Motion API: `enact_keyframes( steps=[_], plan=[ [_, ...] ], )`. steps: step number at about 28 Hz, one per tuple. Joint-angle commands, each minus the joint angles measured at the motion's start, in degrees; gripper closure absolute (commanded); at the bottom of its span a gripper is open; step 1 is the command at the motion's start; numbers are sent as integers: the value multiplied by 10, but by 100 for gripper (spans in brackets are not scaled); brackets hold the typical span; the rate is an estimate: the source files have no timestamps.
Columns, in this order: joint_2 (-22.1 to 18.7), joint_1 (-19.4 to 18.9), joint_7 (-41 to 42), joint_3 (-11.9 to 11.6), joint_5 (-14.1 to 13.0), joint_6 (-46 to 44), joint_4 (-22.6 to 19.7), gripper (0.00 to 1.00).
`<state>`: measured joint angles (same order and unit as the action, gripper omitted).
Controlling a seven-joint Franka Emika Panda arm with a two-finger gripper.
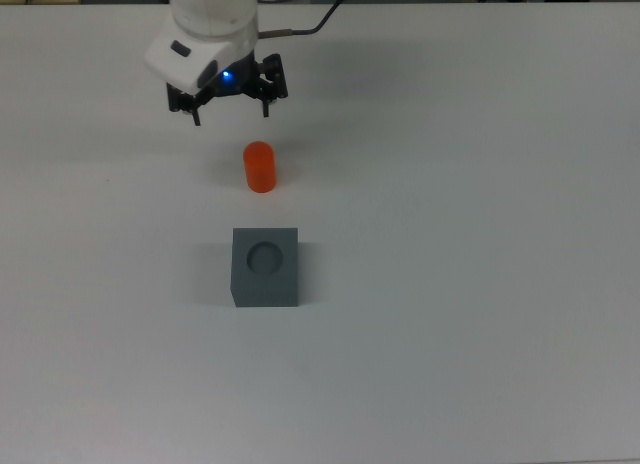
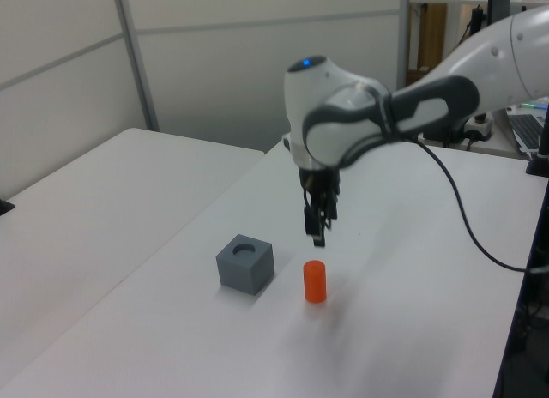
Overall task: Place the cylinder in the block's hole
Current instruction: 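Lower the open gripper down over the orange cylinder, then close the gripper on the orange cylinder and lift it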
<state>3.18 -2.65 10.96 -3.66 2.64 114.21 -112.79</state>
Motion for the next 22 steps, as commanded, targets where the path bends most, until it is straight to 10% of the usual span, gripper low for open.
enact_keyframes(
  steps=[1,19,22],
  plan=[
    [-23,-8,7,8,10,49,-55,0],
    [69,-9,3,17,27,136,-43,0],
    [70,-9,2,25,33,136,-43,33]
  ],
)
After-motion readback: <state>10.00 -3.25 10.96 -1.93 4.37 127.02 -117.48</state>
